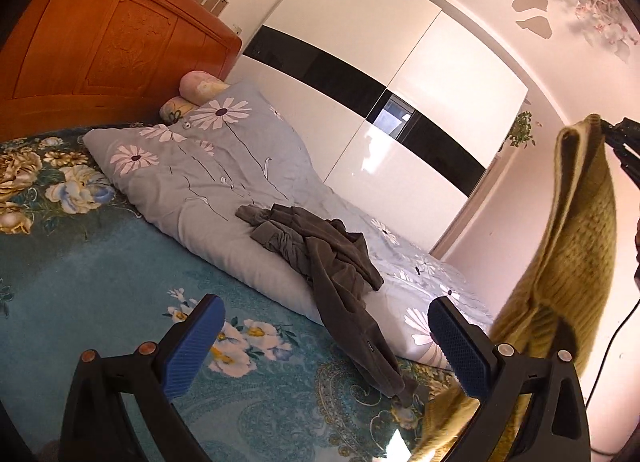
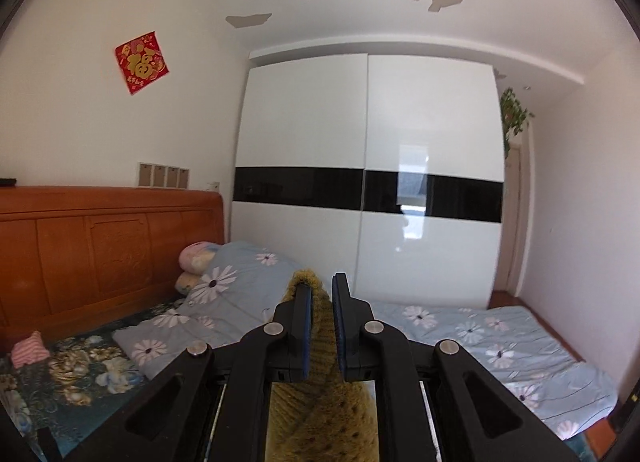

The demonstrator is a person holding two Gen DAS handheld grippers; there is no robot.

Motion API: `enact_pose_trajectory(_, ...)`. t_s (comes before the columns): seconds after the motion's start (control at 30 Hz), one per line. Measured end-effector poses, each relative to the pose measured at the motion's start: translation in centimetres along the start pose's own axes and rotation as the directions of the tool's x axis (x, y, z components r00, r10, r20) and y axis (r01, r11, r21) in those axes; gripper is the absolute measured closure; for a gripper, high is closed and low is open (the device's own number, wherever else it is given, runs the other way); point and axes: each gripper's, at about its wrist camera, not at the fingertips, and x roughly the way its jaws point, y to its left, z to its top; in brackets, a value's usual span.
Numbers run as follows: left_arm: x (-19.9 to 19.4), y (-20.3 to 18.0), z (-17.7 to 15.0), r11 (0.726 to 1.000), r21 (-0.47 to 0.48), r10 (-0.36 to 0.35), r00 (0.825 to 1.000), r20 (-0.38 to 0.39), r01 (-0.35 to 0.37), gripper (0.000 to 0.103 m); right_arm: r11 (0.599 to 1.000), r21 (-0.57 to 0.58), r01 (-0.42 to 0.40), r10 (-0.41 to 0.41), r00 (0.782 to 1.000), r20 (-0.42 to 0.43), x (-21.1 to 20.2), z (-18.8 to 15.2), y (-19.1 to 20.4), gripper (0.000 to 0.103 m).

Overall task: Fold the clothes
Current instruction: 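Carry the sweater with the right gripper and lay it on the blanket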

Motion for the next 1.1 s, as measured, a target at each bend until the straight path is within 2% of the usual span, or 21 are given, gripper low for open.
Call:
enact_pose_trajectory(0.13,-2.0,0.2,1.7,1.0,0.005,0.027,0.999,0.046,-0.027,0.0,0.989,0.034,-0.145,0.147,0.988,-0.039,0.7,-1.4,3.3,0.093)
enact_pose_trajectory(0.3,-4.9,0.9,3.5,0.997,0.034,0.063,0.992,0.109,-0.067,0.0,0.952,0.027,-0.304,0.305,0.952,-0.024,0.4,-1.2,7.5,0.093)
enact_pose_trajectory(0.43,-6.8,1.9,4.5,0.995,0.046,0.076,0.987,0.14,-0.084,0.0,0.926,0.029,-0.377,0.377,0.926,0.018,-0.3,-0.6,8.9,0.093)
enact_pose_trajectory(0.5,-7.2,2.4,4.7,0.995,0.043,0.083,0.987,0.14,-0.09,0.0,0.924,0.02,-0.383,0.383,0.924,-0.003,0.3,-1.4,9.4,0.093)
enact_pose_trajectory(0.57,-7.1,3.0,4.8,0.994,0.033,0.095,0.987,0.127,-0.1,0.0,0.918,0.021,-0.395,0.396,0.916,-0.067,1.7,-2.8,10.0,0.093)
enact_pose_trajectory(0.63,-6.6,3.6,4.5,0.995,0.02,0.093,0.991,0.1,-0.095,0.0,0.915,0.04,-0.402,0.402,0.899,-0.175,4.1,-5.2,10.6,0.093)
enact_pose_trajectory(0.7,-5.6,4.1,4.1,0.995,0.011,0.098,0.994,0.054,-0.099,0.0,0.925,0.029,-0.38,0.372,0.884,-0.281,6.5,-8.3,11.4,0.093)
enact_pose_trajectory(0.77,-4.6,4.6,3.6,0.994,0.001,0.108,0.994,-0.005,-0.108,0.0,0.932,0.025,-0.362,0.342,0.853,-0.395,9.1,-12.1,12.1,0.093)
enact_pose_trajectory(0.83,-3.5,5.6,3.2,0.992,-0.043,0.118,0.989,-0.087,-0.122,0.0,0.937,0.03,-0.348,0.315,0.805,-0.503,11.8,-16.3,12.7,0.093)
enact_pose_trajectory(0.97,-1.9,8.6,2.1,0.972,-0.191,0.097,0.972,-0.214,-0.139,0.0,0.953,0.048,-0.298,0.249,0.687,-0.683,16.5,-25.0,13.4,0.093)
enact_pose_trajectory(1.07,-1.9,10.0,1.6,0.955,-0.241,0.114,0.965,-0.236,-0.172,0.0,0.969,0.062,-0.238,0.196,0.594,-0.78,19.2,-30.9,13.0,0.093)
enact_pose_trajectory(1.1,-2.0,10.3,1.5,0.951,-0.249,0.123,0.964,-0.238,-0.183,0.0,0.974,0.066,-0.219,0.18,0.558,-0.81,19.7,-32.7,12.7,0.093)
